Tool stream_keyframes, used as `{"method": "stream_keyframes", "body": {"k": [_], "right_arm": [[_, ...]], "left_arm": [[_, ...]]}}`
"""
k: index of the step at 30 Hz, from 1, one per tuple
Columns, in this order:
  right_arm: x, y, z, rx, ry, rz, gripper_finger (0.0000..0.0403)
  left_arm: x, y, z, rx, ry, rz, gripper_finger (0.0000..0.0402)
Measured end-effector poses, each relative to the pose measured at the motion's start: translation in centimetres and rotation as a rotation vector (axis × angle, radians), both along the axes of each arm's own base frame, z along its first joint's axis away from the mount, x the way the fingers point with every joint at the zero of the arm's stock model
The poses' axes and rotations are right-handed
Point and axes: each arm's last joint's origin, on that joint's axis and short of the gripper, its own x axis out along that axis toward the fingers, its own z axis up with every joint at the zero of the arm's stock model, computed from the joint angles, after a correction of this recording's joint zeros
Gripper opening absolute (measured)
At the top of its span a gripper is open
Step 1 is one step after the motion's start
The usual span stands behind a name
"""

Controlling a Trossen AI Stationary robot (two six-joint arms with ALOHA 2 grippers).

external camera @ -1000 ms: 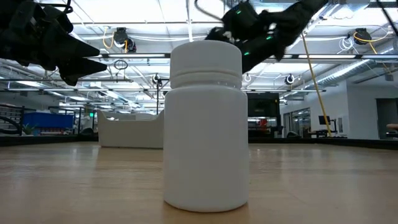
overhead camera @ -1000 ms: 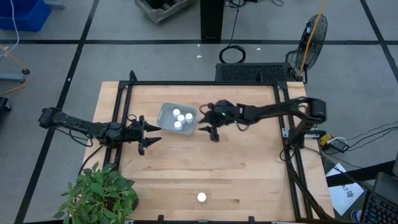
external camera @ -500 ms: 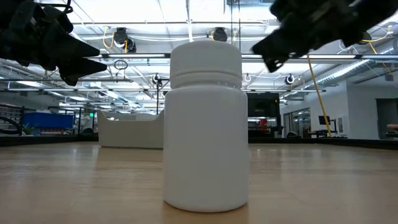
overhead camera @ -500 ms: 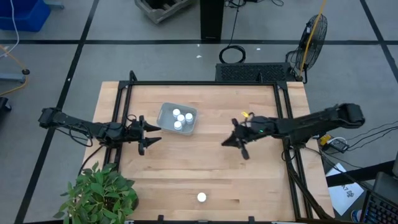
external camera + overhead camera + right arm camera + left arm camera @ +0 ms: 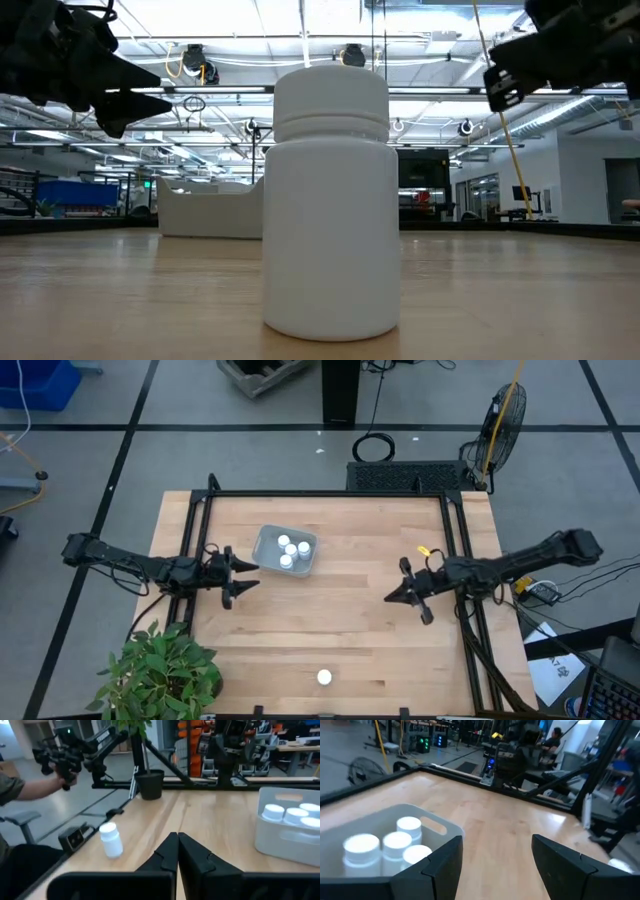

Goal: Pick and place pill bottles into a basket
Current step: Put the white medicine bottle into the gray basket

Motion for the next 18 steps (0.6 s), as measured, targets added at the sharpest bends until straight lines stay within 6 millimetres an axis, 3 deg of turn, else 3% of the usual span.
{"method": "stream_keyframes", "body": {"k": [7,11,18], "right_arm": [[-2.3,-0.4,-1.7,0.020,-0.053,0.001,0.0001],[-2.9,-0.5,-1.0,0.043,-0.122,0.000,0.0001],[-3.6,-0.9,-2.0,0.047,-0.008,-0.082,0.0001]], "left_arm": [[0.0,-0.1,0.3,-0.119,-0.042,-0.013,0.0244],[0.0,-0.1,0.5,-0.153,-0.060,-0.005,0.0244],[0.0,0.1,1.1,-0.167,-0.127,0.044,0.0244]]}}
